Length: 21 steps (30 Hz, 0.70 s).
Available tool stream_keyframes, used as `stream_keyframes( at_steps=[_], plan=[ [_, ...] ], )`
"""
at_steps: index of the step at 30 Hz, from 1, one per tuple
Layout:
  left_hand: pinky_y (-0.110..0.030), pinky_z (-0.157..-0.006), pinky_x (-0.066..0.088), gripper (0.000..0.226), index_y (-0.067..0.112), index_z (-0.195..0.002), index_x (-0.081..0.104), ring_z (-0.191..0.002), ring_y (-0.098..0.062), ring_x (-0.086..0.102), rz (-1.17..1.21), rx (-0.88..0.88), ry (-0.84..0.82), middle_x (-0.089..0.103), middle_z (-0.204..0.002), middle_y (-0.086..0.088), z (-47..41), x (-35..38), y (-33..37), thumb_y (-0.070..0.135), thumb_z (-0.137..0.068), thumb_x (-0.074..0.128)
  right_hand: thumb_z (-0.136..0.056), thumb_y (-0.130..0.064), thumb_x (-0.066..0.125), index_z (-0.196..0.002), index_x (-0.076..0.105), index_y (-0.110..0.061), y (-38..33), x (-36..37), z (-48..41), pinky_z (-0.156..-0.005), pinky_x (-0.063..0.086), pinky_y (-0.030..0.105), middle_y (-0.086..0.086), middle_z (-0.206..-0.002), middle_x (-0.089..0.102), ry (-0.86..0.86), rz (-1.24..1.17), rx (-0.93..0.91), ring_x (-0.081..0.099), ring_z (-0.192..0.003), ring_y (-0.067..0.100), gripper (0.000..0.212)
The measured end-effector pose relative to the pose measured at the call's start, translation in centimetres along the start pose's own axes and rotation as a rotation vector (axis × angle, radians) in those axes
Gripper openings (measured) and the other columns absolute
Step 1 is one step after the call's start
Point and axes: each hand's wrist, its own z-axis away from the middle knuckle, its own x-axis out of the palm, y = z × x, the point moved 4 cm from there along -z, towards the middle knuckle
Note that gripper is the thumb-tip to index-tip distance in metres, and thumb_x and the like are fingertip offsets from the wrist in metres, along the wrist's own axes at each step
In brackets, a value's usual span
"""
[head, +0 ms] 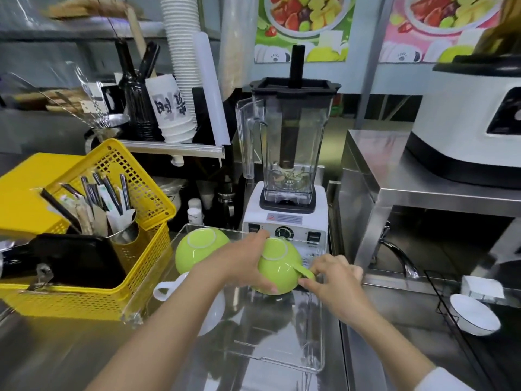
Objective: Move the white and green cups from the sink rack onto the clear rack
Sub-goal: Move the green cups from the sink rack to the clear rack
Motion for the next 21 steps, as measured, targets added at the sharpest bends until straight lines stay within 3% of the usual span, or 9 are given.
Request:
stream_keyframes(
  at_steps=[3, 6, 9, 11, 13, 17, 21],
  plan=[
    [-0.044, -0.098, 0.040, 0.098, 0.024, -0.133, 0.018, -0.125, -0.029, 0.039, -0.135, -0.027, -0.053, 0.034, -0.143, -0.006, -0.1, -0.1, 0.7, 0.051, -0.059, 0.076, -0.074, -0.044, 0.068, -0.077, 0.058, -0.028, 0.1, 0.0, 0.1, -0.066, 0.009, 0.030, -0.015, -0.106, 0.047, -0.017, -0.008, -0.023, 0.035, -0.108, 0.009, 0.019],
    [-0.042, -0.109, 0.028, 0.094, 0.022, -0.138, 0.016, -0.135, -0.025, 0.024, -0.219, -0.004, -0.035, 0.025, -0.148, -0.004, 0.2, -1.4, 2.9, 0.051, -0.066, 0.070, -0.074, -0.042, 0.068, -0.104, 0.055, -0.033, 0.7, -1.3, 0.5, -0.072, 0.012, 0.024, -0.017, -0.108, 0.043, 0.059, -0.153, -0.056, 0.034, -0.107, 0.003, 0.035],
    [-0.043, -0.104, 0.035, 0.077, 0.027, -0.137, 0.021, -0.129, -0.025, 0.036, -0.183, 0.103, 0.119, 0.035, -0.143, 0.000, 0.5, -3.2, 6.7, 0.056, -0.076, 0.058, -0.076, -0.039, 0.067, -0.108, 0.055, -0.031, 1.9, -3.1, 0.7, -0.094, 0.025, 0.032, -0.014, -0.107, 0.048, 0.097, -0.293, -0.043, 0.043, -0.108, 0.007, 0.035],
    [-0.042, -0.093, 0.042, 0.065, 0.030, -0.133, 0.026, -0.119, -0.024, 0.046, -0.128, 0.196, 0.220, 0.042, -0.137, 0.003, 0.4, -3.3, 10.1, 0.056, -0.080, 0.052, -0.076, -0.035, 0.068, -0.106, 0.058, -0.027, 3.7, -4.6, 0.9, -0.100, 0.036, 0.040, -0.009, -0.106, 0.053, 0.090, -0.347, 0.018, 0.052, -0.105, 0.013, 0.032],
    [-0.039, -0.090, 0.043, 0.057, 0.030, -0.131, 0.030, -0.118, -0.023, 0.048, -0.085, 0.295, 0.253, 0.046, -0.135, 0.003, -0.2, -2.2, 13.8, 0.052, -0.083, 0.051, -0.076, -0.030, 0.069, -0.105, 0.059, -0.021, 6.1, -6.2, 1.4, -0.098, 0.042, 0.041, -0.002, -0.106, 0.057, 0.100, -0.354, 0.065, 0.055, -0.102, 0.018, 0.032],
    [-0.041, -0.092, 0.044, 0.052, 0.025, -0.127, 0.035, -0.117, -0.024, 0.049, -0.022, 0.375, 0.207, 0.051, -0.129, -0.002, -3.2, 1.8, 19.5, 0.045, -0.083, 0.054, -0.075, -0.018, 0.072, -0.102, 0.060, -0.015, 11.9, -9.9, 2.7, -0.080, 0.043, 0.022, 0.009, -0.105, 0.062, 0.175, -0.346, 0.160, 0.056, -0.091, 0.015, 0.030],
    [-0.041, -0.093, 0.044, 0.048, 0.022, -0.125, 0.039, -0.116, -0.024, 0.049, -0.016, 0.421, 0.139, 0.052, -0.125, -0.003, -6.7, 6.5, 24.5, 0.039, -0.084, 0.055, -0.078, -0.015, 0.070, -0.110, 0.057, -0.010, 19.0, -12.7, 4.0, -0.079, 0.039, 0.026, 0.008, -0.107, 0.059, 0.218, -0.304, 0.267, 0.055, -0.091, 0.019, 0.036]
  ],
)
